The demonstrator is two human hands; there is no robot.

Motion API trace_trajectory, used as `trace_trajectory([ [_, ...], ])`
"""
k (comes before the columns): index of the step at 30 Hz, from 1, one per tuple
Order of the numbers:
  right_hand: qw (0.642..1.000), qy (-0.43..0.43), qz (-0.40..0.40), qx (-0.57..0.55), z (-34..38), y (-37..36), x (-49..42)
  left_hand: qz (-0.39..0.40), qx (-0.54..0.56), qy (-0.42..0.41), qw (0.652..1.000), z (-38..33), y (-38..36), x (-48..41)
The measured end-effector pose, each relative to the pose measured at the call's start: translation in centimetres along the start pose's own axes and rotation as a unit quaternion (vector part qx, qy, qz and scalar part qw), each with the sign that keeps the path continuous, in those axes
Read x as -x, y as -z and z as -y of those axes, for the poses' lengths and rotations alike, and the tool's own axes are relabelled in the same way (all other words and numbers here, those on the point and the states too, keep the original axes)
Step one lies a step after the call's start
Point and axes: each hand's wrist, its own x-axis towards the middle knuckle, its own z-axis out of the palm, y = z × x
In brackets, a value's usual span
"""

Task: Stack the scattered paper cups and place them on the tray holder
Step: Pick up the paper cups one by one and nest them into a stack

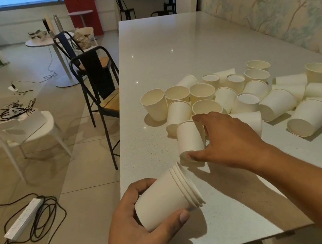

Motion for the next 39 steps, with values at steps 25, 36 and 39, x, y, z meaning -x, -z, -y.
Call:
trace_trajectory([
  [25, 0.895, -0.122, -0.144, -0.405, -2.8, 3.8, 11.7, 0.074, 0.020, -0.038, 0.996, -3.2, -8.0, -3.5],
  [36, 0.895, -0.133, -0.093, -0.415, -2.7, 1.3, 13.6, 0.136, 0.056, -0.033, 0.989, -2.5, -12.5, -5.8],
  [39, 0.924, -0.129, -0.026, -0.358, -1.8, 0.2, 13.9, 0.146, 0.073, -0.024, 0.986, -1.5, -12.4, -5.6],
])
